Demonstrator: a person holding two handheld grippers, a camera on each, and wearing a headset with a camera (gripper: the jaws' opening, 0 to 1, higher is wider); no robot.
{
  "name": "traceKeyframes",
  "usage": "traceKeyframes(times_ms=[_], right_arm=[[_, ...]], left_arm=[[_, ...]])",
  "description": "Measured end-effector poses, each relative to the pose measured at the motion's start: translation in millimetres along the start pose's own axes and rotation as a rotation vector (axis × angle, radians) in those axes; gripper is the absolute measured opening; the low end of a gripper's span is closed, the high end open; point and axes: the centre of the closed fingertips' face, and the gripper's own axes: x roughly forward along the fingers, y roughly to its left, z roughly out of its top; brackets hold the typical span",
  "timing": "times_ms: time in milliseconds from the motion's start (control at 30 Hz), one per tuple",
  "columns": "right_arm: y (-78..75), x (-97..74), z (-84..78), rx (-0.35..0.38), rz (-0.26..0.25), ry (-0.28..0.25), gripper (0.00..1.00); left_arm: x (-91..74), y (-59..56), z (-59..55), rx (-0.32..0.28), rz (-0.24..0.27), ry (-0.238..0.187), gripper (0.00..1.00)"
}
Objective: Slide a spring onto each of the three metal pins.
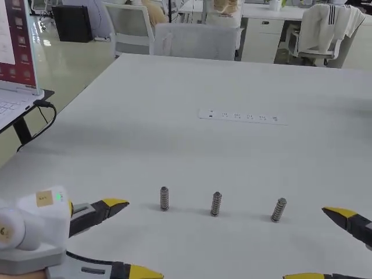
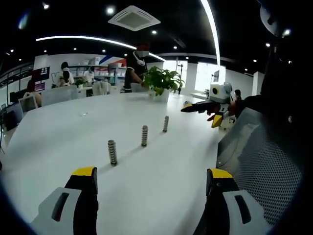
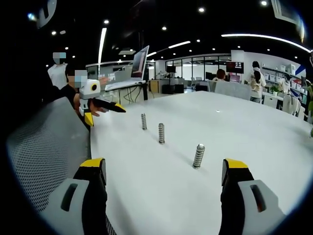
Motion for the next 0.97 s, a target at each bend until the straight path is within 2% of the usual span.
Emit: traceKeyframes(times_ms=[967], right_arm=[[-9.9,-1.0,-2.6,0.006,-0.011,0.007,0.99]], left_arm=[[1.2,6.5,2.5,-0.013,0.029,-0.008,0.9]])
